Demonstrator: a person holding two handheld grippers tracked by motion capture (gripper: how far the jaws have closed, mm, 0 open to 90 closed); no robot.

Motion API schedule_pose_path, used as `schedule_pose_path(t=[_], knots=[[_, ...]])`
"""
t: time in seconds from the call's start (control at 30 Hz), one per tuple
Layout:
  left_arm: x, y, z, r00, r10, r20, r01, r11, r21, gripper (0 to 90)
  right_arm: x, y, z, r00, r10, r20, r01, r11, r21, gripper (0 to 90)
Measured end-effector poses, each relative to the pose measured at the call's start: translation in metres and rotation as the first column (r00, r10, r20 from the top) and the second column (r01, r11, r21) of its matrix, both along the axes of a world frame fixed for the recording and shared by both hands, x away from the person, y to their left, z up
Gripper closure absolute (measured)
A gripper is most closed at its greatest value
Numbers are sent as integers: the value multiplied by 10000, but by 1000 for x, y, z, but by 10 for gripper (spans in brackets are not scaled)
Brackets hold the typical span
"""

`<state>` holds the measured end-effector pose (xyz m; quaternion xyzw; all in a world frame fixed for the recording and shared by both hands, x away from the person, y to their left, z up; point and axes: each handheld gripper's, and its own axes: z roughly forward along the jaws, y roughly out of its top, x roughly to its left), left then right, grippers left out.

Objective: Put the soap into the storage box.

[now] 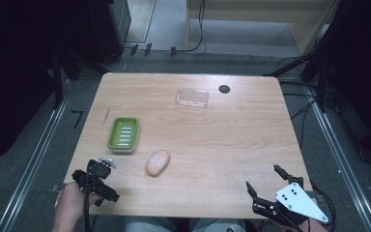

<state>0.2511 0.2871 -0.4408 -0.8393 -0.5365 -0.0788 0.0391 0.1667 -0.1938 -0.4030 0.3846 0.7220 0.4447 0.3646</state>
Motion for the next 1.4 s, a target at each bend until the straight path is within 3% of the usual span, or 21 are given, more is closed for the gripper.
schedule_pose_path(t=[0.53,0.63,1.4], knots=[[-1,-7,0,9995,-233,-205,230,9997,-116,0,0,3,0,9999,106,-5,-106,9999,-90,133],[1,-10,4,9998,-178,52,180,9992,-359,0,0,2,0,9999,105,-4,-105,9999,-82,133],[19,-51,14,9920,-1259,-3,1256,9900,-646,0,1,1,0,10000,71,-55,-71,9999,-87,133]])
